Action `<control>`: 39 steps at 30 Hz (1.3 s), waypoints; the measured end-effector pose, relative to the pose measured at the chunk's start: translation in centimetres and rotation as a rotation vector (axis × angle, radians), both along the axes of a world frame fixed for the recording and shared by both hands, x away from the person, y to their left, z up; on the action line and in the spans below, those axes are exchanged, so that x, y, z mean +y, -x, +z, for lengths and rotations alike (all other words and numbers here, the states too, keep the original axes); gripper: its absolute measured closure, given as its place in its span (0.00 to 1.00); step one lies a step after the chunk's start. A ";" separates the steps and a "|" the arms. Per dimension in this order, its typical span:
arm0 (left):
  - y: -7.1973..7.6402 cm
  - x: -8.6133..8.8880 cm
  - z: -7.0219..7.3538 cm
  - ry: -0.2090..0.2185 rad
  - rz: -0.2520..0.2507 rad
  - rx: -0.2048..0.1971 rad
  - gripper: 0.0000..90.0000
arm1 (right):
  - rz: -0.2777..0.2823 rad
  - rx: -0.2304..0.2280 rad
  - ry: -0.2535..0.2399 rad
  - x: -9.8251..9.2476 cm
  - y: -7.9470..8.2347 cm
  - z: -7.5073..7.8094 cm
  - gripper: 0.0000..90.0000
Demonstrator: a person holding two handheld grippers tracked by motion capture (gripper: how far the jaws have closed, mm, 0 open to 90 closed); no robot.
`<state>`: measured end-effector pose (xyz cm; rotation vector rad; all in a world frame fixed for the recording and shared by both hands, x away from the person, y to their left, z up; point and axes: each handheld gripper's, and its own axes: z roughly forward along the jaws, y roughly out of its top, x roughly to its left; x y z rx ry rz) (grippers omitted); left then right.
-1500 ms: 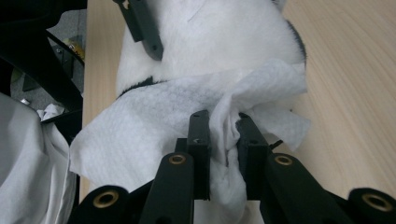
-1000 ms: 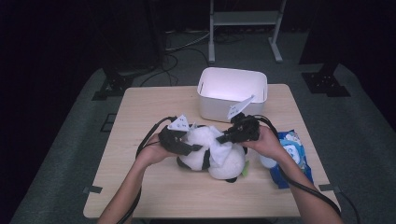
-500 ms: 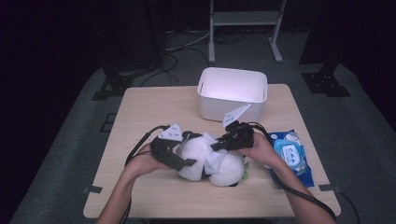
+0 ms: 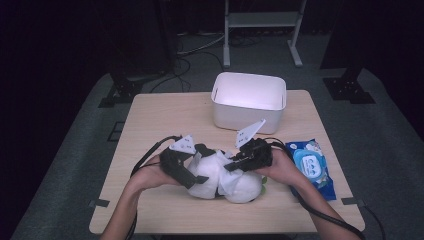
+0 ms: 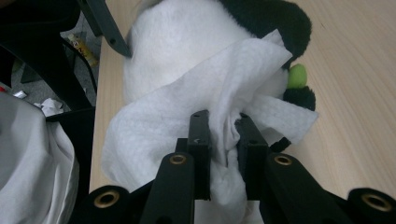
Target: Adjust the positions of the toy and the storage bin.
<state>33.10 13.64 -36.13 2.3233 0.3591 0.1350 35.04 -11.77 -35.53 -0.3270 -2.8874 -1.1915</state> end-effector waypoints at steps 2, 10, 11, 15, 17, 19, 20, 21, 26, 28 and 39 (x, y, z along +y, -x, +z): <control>0.2 0.2 -0.1 -0.003 -0.005 -0.003 0.06 | 0.008 -0.009 -0.013 0.3 0.1 0.4 0.87; 0.4 0.4 -0.3 -0.001 -0.003 -0.003 0.06 | 0.045 -0.037 -0.067 3.3 0.1 2.0 0.87; 0.4 0.4 -0.3 -0.006 -0.006 -0.006 0.06 | 0.042 -0.035 -0.073 3.6 0.1 2.1 0.87; 0.4 0.5 -0.4 -0.013 0.012 0.002 0.08 | 0.045 -0.060 -0.040 4.5 0.1 2.4 0.87; 0.4 0.6 -0.6 -0.004 0.015 0.008 0.08 | 0.035 -0.059 -0.040 4.0 0.0 2.5 0.87; 0.3 0.6 -0.6 -0.013 0.017 0.014 0.08 | 0.018 -0.055 -0.034 3.2 -0.1 2.4 0.87; 0.4 0.6 -0.7 -0.015 0.020 0.015 0.08 | 0.008 -0.053 -0.029 2.6 -0.2 2.2 0.87; 0.4 0.6 -0.8 -0.017 0.023 0.018 0.08 | 0.000 -0.045 -0.027 2.3 -0.2 2.1 0.87; 0.3 0.6 -0.9 -0.016 0.027 0.020 0.08 | -0.047 -0.031 0.005 -0.5 -0.4 1.0 0.87; 0.3 0.6 -0.8 -0.018 0.026 0.019 0.08 | -0.071 -0.020 0.012 -1.4 -0.3 0.6 0.87; 0.0 0.1 -1.0 -0.045 0.013 0.044 0.12 | -0.134 0.021 -0.035 -4.7 -0.4 -0.3 0.87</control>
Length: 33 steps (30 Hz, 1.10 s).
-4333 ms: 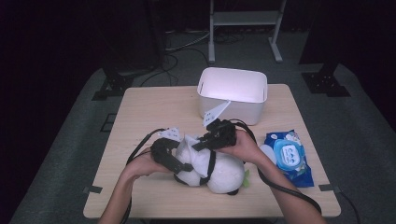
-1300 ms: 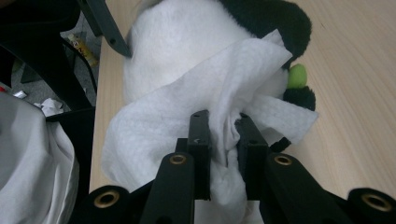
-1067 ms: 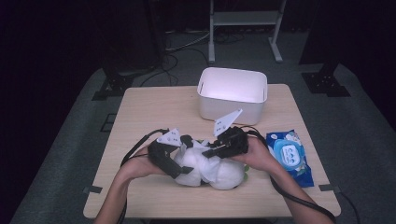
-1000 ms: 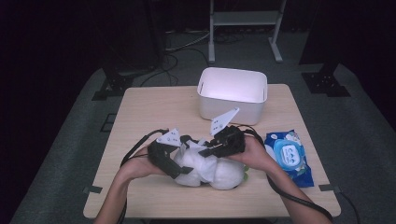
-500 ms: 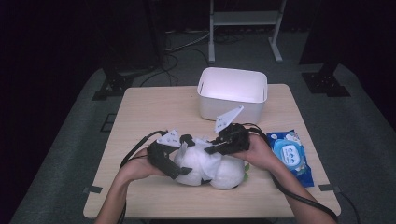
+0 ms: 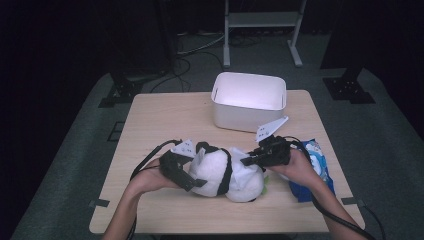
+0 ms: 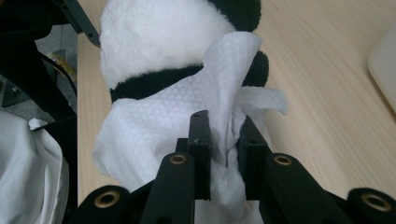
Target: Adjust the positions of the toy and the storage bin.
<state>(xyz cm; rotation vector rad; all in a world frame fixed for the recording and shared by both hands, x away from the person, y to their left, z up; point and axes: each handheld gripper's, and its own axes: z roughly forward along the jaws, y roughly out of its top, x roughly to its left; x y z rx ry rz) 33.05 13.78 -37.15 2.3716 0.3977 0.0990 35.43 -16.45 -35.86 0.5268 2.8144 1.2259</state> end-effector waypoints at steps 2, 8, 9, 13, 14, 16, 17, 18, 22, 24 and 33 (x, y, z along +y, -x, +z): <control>0.0 0.1 0.2 -0.005 -0.005 -0.006 0.11 | 0.007 -0.003 0.005 0.3 0.1 -0.3 0.87; 0.4 0.3 1.6 0.023 -0.016 -0.034 0.10 | 0.015 -0.014 -0.013 0.5 0.8 -0.4 0.87; 0.5 0.2 1.9 0.024 -0.021 -0.042 0.10 | 0.019 -0.015 -0.012 0.6 0.9 -0.4 0.87; 0.4 -0.5 3.2 0.016 -0.036 -0.075 0.09 | 0.046 -0.037 -0.002 1.1 1.6 -0.1 0.87; 0.4 -0.7 3.5 0.005 -0.046 -0.085 0.09 | 0.048 -0.036 -0.002 1.2 1.8 -0.1 0.87; 0.2 -1.3 3.7 -0.003 -0.063 -0.089 0.08 | 0.064 -0.040 0.000 1.3 2.0 0.0 0.87; 0.1 -1.6 3.6 -0.014 -0.071 -0.085 0.07 | 0.070 -0.038 -0.002 1.5 2.2 0.0 0.87; 0.0 -1.8 3.5 -0.028 -0.073 -0.086 0.06 | 0.080 -0.035 -0.001 1.5 2.3 0.0 0.87; -0.2 -2.4 2.2 -0.064 -0.101 -0.032 0.02 | 0.102 -0.032 0.006 2.1 2.7 0.3 0.87; -0.2 -2.4 1.5 -0.046 -0.100 -0.023 0.01 | 0.111 -0.050 0.009 2.5 2.8 0.6 0.87; -0.1 -0.9 0.1 0.058 -0.091 0.009 0.02 | 0.233 -0.084 0.018 8.6 2.7 2.1 0.87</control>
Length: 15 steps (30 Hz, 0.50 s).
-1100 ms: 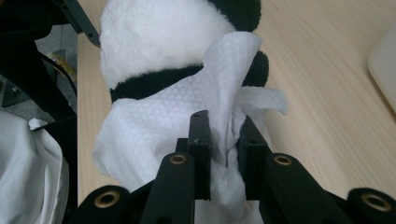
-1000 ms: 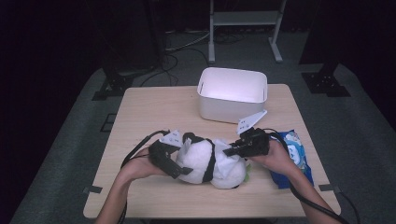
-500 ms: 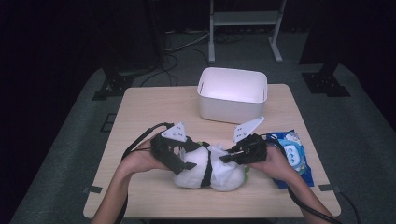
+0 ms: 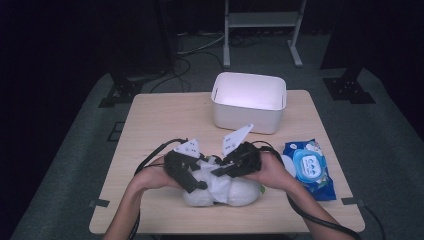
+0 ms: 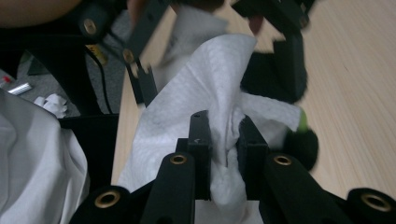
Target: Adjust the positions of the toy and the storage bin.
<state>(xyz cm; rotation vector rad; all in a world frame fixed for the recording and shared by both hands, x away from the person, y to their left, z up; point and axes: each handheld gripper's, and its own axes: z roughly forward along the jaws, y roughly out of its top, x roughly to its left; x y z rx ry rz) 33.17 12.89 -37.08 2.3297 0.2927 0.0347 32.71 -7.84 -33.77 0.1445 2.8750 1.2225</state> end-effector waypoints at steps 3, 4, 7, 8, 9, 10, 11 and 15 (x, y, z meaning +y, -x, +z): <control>0.2 0.4 -0.1 -0.022 0.002 0.006 0.02 | 0.034 -0.016 0.043 1.9 0.0 0.2 0.87; 0.3 0.5 -0.2 -0.015 0.004 0.004 0.02 | 0.037 -0.017 0.056 2.2 0.1 0.3 0.87; 0.5 0.8 -0.3 -0.015 -0.002 -0.003 0.02 | 0.026 -0.034 0.079 1.6 -0.1 0.4 0.87; 0.5 0.8 -0.3 -0.016 -0.002 -0.004 0.02 | 0.003 -0.041 0.091 0.9 -0.2 0.5 0.87; 0.6 0.8 -0.3 -0.015 0.000 -0.004 0.02 | -0.013 -0.045 0.098 0.3 -0.2 0.5 0.87; 0.6 0.8 -0.3 -0.014 0.001 -0.004 0.02 | -0.032 -0.047 0.102 -0.5 -0.4 0.4 0.87; 0.6 0.8 -0.3 -0.014 0.001 -0.006 0.02 | -0.055 -0.043 0.103 -1.4 -0.5 0.3 0.87; 0.6 0.8 -0.4 -0.007 0.005 -0.007 0.03 | -0.142 -0.007 0.073 -5.3 -0.8 -0.2 0.87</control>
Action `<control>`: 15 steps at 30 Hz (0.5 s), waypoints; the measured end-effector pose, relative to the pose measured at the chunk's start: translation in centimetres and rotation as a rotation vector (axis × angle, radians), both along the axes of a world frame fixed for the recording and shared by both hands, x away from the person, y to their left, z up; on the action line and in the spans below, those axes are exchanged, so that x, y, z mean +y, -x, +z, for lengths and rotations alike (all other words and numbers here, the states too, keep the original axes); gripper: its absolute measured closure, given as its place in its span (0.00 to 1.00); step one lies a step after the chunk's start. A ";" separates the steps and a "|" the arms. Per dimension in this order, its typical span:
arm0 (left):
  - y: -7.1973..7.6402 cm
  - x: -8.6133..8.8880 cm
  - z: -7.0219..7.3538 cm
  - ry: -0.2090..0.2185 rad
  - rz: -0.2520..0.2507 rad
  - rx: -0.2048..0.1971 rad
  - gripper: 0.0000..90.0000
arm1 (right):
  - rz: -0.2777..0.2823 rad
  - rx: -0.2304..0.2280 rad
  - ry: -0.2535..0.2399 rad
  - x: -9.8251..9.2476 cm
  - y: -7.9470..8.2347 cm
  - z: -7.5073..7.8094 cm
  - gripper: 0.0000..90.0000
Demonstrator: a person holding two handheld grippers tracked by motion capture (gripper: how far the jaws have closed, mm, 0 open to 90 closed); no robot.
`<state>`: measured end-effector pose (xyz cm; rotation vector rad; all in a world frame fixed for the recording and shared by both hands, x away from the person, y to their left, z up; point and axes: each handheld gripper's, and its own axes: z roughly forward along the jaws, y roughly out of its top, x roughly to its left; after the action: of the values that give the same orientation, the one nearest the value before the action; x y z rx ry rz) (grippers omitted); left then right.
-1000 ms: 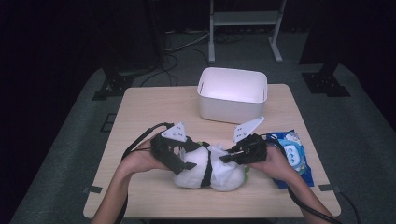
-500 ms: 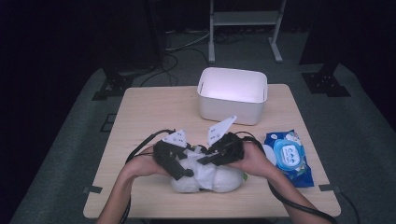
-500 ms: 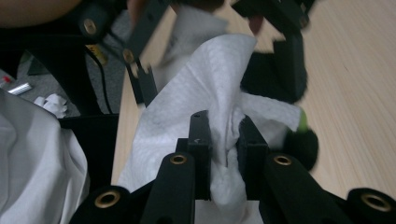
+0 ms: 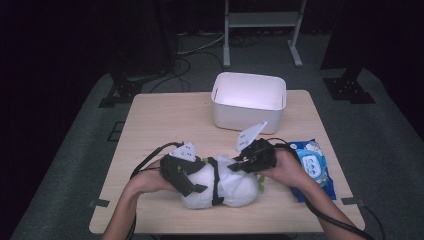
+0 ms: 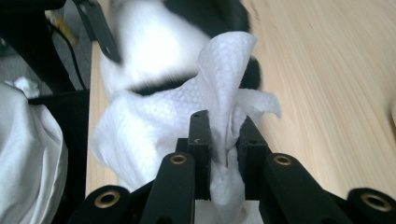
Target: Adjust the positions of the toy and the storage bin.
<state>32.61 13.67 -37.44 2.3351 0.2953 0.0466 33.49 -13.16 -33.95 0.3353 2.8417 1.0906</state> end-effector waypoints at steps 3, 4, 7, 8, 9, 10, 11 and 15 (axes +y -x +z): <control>0.0 0.1 0.0 0.000 0.000 -0.003 0.03 | -0.043 0.003 -0.010 -2.0 -0.1 -0.2 0.87; 0.1 0.1 0.0 0.002 0.000 -0.003 0.03 | -0.051 0.001 -0.009 -2.6 -0.1 -0.3 0.87; 0.1 0.1 0.0 0.003 -0.001 -0.003 0.03 | -0.078 0.017 0.001 -3.9 0.1 -0.8 0.87; 0.1 0.1 0.0 0.000 -0.003 -0.004 0.03 | -0.082 0.024 -0.002 -4.2 0.1 -0.9 0.87; 0.2 0.1 0.0 -0.001 -0.004 -0.006 0.03 | -0.083 0.023 -0.001 -4.4 0.2 -1.0 0.87; 0.2 0.1 0.0 -0.003 -0.007 -0.010 0.03 | -0.087 0.026 -0.002 -4.6 0.3 -1.1 0.87; 0.2 0.1 0.0 -0.003 -0.005 -0.010 0.03 | -0.089 0.027 0.000 -4.7 0.3 -1.1 0.87; 0.3 0.1 0.1 -0.007 -0.012 -0.014 0.02 | -0.077 0.013 0.002 -3.8 0.4 -0.6 0.87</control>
<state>32.31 13.78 -37.36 2.3423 0.2744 0.0576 33.10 -16.96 -34.53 0.4490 2.8155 1.0757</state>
